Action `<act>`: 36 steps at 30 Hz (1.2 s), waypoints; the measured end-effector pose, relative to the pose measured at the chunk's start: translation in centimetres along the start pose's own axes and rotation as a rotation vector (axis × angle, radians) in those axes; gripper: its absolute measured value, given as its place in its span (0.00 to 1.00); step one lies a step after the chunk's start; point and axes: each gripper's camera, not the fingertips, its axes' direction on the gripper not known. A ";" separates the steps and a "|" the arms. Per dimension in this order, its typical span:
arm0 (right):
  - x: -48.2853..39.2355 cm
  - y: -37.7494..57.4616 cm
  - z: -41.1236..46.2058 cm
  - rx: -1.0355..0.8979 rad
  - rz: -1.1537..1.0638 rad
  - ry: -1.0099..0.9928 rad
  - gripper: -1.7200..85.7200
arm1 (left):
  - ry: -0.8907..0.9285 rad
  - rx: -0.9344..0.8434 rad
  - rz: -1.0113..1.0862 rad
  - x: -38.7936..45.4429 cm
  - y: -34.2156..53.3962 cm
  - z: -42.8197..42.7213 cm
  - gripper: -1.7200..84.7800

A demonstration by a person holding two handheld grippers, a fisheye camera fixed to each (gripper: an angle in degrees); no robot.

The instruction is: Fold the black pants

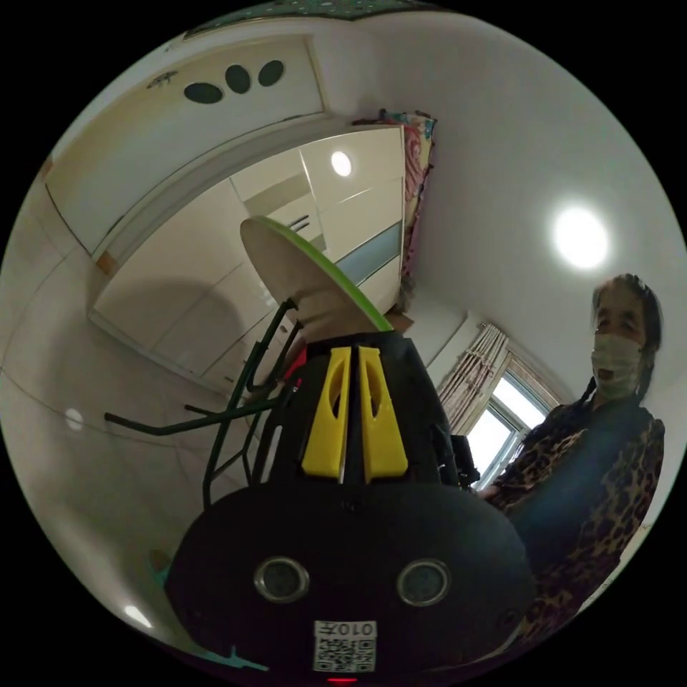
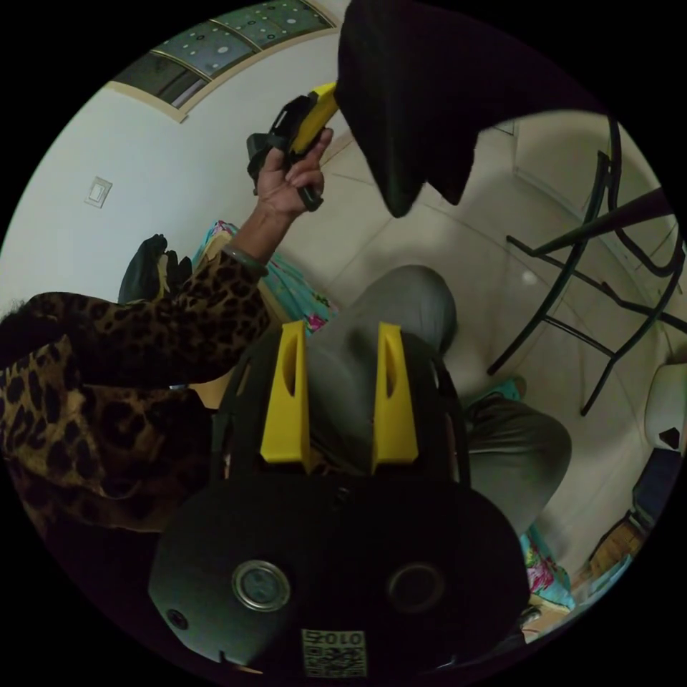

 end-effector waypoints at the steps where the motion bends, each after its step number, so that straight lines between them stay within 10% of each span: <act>1: 0.0 0.0 0.2 -0.003 -0.002 -0.004 0.18 | 0.002 0.020 0.030 0.8 -0.6 -0.5 0.02; 36: 0.7 -1.9 4.4 -0.019 -0.012 -0.027 0.17 | 0.242 0.044 -0.167 -7.3 0.9 -0.4 0.30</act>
